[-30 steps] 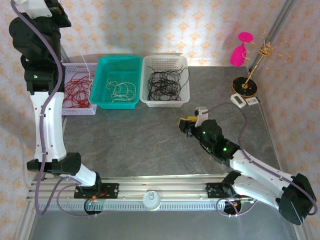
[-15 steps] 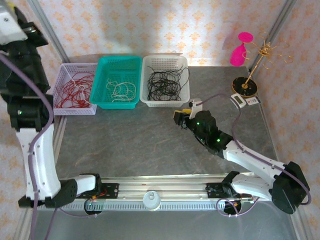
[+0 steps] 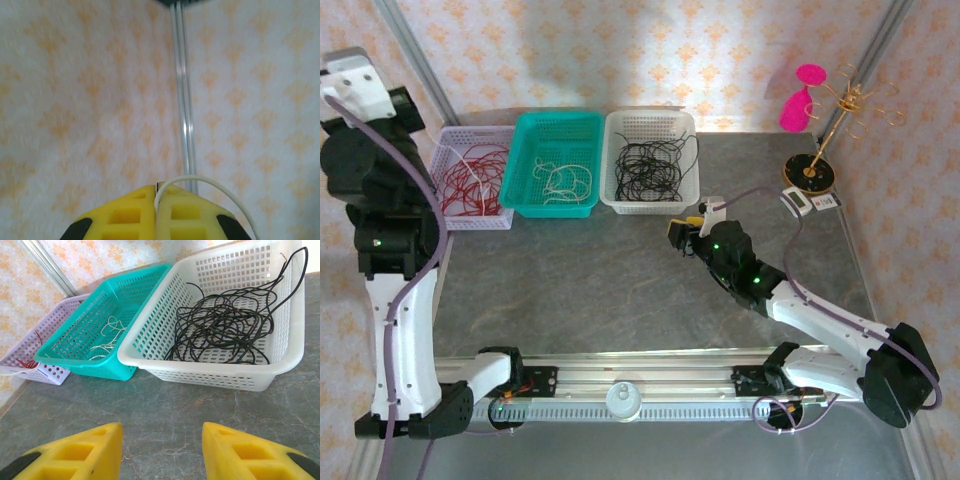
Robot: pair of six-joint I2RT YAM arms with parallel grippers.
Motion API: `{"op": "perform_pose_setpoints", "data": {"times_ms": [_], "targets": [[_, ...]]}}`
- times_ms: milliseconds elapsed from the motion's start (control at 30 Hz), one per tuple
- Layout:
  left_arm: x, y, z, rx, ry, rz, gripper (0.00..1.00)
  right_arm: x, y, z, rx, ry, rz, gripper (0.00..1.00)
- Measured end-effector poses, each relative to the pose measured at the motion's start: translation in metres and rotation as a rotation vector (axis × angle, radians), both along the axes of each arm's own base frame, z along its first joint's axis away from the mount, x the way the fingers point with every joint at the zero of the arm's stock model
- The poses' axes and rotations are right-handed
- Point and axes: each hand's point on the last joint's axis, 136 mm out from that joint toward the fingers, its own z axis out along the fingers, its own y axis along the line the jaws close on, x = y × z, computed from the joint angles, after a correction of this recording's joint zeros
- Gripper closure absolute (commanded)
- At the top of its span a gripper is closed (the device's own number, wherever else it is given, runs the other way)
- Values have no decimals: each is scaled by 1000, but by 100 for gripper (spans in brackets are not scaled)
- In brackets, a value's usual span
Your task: Untangle the cables
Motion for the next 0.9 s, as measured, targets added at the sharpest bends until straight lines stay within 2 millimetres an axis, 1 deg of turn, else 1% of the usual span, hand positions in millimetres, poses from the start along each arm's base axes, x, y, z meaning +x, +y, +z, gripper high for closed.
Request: {"op": "perform_pose_setpoints", "data": {"times_ms": [133,200,267,333,400,533,600,667,700,767,833,900], "targets": [[8,2,-36,-11,104,7,100,0,1,2,3,-3,1,54],[9,2,-48,-14,141,7,100,0,1,3,5,-3,6,54],[9,1,-58,-22,170,0,100,-2,7,2,11,1,45,51],[8,-2,-66,-35,192,-23,100,-9,25,3,21,5,159,49],[7,-7,-70,-50,203,-61,100,-19,51,6,36,5,293,46],[-4,-21,-72,-82,237,-150,100,-43,117,17,-21,-65,576,38],[-15,-29,-76,-97,262,-197,100,-55,149,28,-28,-128,700,37],[-26,-36,-82,-115,284,-243,100,-56,173,38,-18,-171,766,38],[-30,-41,-85,-125,296,-271,100,-52,183,43,-13,-188,781,39],[-38,-50,-86,-143,296,-326,100,-43,195,49,-3,-207,785,41],[-44,-58,-78,-156,278,-375,100,-36,200,48,-1,-210,782,41],[-46,-64,-65,-160,250,-410,100,-35,201,44,-5,-202,781,41]]}}
